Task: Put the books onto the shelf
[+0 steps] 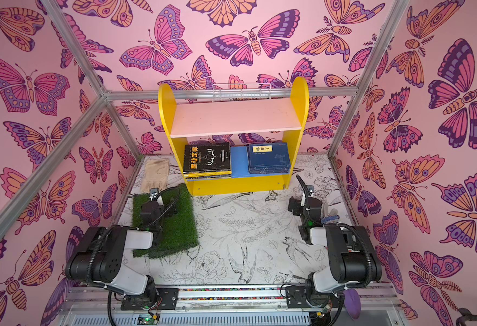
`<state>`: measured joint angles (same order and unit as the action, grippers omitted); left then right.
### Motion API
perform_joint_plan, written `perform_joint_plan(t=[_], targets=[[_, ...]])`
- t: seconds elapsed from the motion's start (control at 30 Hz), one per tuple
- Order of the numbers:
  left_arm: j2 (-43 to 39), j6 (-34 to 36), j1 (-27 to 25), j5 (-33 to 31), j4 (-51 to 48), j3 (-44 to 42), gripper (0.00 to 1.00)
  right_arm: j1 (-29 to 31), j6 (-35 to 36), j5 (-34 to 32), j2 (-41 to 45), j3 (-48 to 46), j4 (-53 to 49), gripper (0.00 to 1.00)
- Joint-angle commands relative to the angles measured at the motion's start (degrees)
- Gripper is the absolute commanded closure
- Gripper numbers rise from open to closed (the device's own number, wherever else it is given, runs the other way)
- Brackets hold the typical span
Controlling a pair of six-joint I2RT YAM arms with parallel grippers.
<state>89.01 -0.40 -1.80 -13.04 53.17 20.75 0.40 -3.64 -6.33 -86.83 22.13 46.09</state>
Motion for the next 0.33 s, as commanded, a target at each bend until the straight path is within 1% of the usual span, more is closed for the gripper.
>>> perform_joint_plan(t=[0.0, 0.07, 0.3], targets=[[0.2, 0.6, -0.1, 1.5, 1.3, -0.3, 0.02, -0.5, -0.6, 0.6, 0.5, 0.5, 1.2, 0.00], [0.1, 0.2, 0.5, 2.7, 0.4, 0.0, 0.01, -0.5, -0.5, 0.6, 0.5, 0.5, 1.2, 0.00], [0.2, 0.3, 0.6, 2.7, 0.8, -0.2, 0.02, -0.5, -0.6, 0.6, 0.5, 0.5, 1.2, 0.00]])
